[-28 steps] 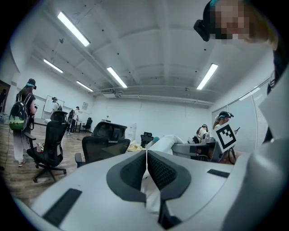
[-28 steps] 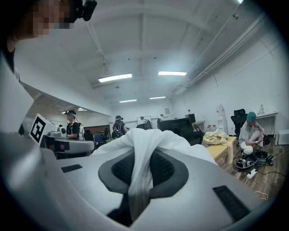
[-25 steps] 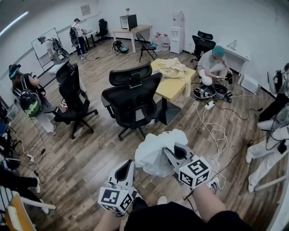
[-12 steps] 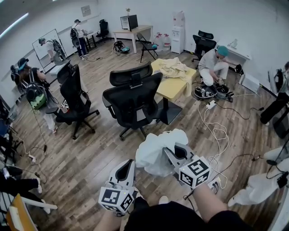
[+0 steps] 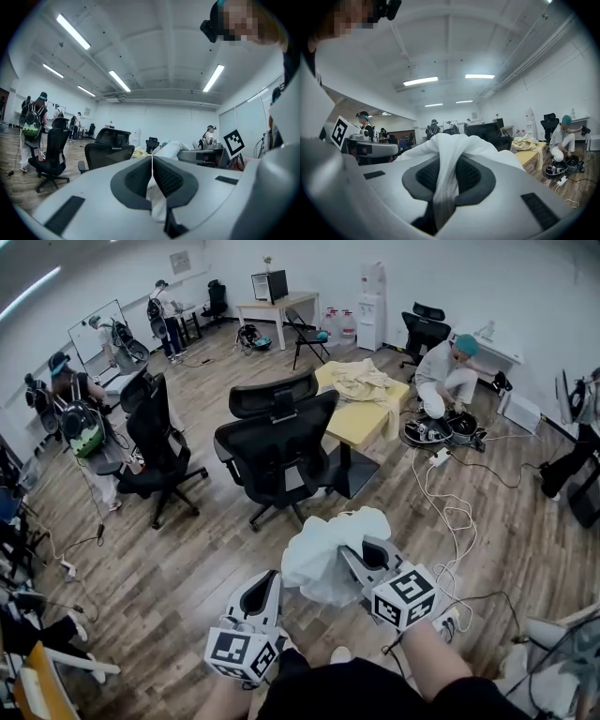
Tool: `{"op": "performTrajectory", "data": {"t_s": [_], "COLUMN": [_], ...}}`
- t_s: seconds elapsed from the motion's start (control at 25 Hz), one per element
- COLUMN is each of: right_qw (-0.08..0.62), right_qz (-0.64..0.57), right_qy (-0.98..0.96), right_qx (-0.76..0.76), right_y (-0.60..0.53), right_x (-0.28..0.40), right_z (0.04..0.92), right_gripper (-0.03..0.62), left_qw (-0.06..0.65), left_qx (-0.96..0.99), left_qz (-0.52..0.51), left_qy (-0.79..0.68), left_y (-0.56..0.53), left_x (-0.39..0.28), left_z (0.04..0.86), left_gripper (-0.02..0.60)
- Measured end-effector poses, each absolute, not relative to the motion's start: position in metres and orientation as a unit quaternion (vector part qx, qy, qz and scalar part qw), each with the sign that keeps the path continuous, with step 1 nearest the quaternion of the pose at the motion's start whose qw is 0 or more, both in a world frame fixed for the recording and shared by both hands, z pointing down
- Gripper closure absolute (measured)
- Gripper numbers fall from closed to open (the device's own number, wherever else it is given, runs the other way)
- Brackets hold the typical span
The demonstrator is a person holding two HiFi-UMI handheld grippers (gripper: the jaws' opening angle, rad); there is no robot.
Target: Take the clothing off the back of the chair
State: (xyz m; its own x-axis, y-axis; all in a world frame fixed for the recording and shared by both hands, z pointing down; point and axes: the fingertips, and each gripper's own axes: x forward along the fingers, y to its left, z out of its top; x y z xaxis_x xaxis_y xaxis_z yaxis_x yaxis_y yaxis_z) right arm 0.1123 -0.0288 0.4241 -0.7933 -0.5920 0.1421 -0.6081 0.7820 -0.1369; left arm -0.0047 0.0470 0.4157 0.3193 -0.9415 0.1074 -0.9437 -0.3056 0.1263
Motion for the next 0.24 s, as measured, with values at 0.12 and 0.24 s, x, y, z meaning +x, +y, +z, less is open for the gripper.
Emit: {"op": "performTrajectory", "data": {"t_s": [0.12, 0.24], "right_qw": [0.044, 0.043], "right_qz": [0.087, 0.088], "right_qy": [-0.942, -0.942], "right_qx": [0.320, 0.320], "right_y": [-0.0283, -0.0287], "right_x": [0.1131, 0.1140], "right_z": [0.4211, 0.4205], "right_gripper": [0.526, 0.526], "left_qw": [0.081, 0.080], "left_qx": [0.809, 0.810], "left_qz": [0.007, 0.010], "left_qy": [-0.582, -0.581], "left_y": [0.0475, 0.0469], "left_x": [-0.0033, -0.0012], "left_z": [0.4145, 0.4145], "left_gripper": [0.560, 0.560]}}
